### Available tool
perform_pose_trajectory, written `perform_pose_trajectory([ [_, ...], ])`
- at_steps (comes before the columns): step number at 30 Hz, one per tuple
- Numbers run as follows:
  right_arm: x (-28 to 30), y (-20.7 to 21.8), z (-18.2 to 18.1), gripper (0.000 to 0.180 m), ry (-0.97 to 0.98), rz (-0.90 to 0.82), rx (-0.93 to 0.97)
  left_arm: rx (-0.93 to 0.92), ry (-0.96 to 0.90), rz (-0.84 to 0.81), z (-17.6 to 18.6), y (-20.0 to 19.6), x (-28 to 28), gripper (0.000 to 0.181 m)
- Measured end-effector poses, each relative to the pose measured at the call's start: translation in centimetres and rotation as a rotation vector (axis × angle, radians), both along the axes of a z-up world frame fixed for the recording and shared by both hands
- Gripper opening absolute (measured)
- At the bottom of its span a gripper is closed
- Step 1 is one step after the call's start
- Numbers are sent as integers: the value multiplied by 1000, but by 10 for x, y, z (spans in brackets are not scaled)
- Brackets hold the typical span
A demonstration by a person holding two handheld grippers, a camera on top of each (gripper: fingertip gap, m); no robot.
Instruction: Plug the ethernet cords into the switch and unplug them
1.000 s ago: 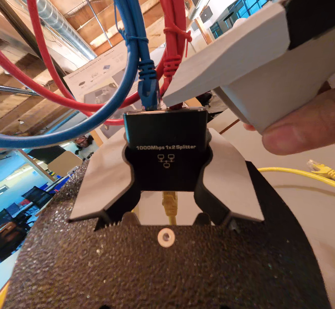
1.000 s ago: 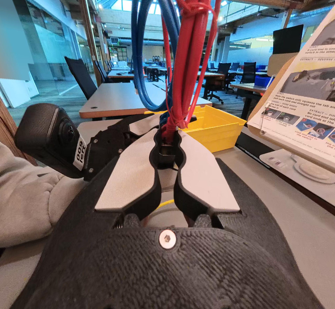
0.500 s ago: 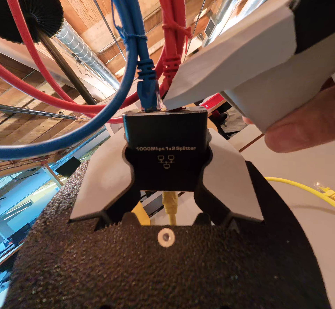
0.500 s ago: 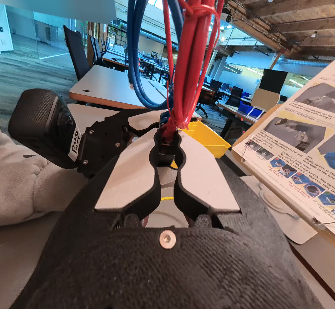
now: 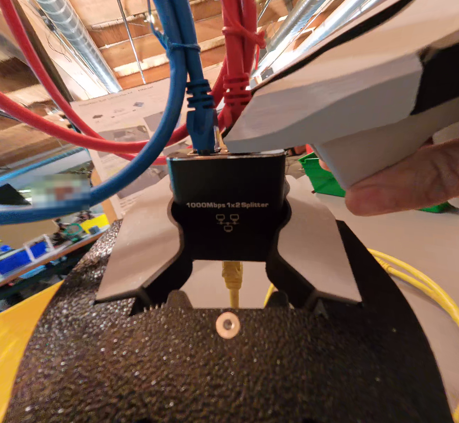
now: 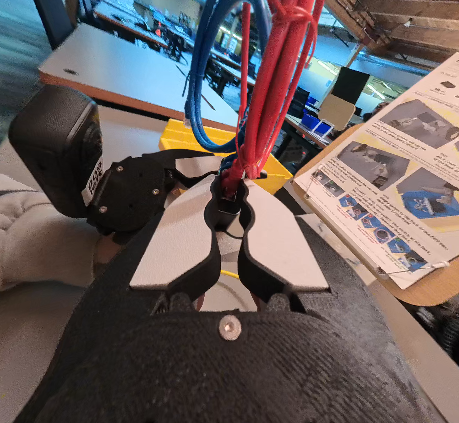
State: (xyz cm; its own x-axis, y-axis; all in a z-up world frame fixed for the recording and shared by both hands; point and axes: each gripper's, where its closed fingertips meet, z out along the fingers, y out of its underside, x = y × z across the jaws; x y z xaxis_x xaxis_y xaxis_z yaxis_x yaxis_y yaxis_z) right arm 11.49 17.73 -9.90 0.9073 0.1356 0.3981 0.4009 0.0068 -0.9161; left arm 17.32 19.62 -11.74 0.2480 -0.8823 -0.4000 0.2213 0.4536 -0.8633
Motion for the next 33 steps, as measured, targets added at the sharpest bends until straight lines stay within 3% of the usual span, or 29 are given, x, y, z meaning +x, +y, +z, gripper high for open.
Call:
perform_pose_trajectory([
  [9,3,14,-9,15,-97,-114,-74,-182,13,-125,-14,3,8,78],
  [19,3,14,-10,15,-194,-184,-135,-177,21,-158,-17,3,8,79],
  [30,7,12,-10,14,168,-48,-67,-86,46,-81,-20,8,7,78],
  [33,9,14,-12,14,164,-59,-79,-73,61,-60,-23,11,8,78],
])
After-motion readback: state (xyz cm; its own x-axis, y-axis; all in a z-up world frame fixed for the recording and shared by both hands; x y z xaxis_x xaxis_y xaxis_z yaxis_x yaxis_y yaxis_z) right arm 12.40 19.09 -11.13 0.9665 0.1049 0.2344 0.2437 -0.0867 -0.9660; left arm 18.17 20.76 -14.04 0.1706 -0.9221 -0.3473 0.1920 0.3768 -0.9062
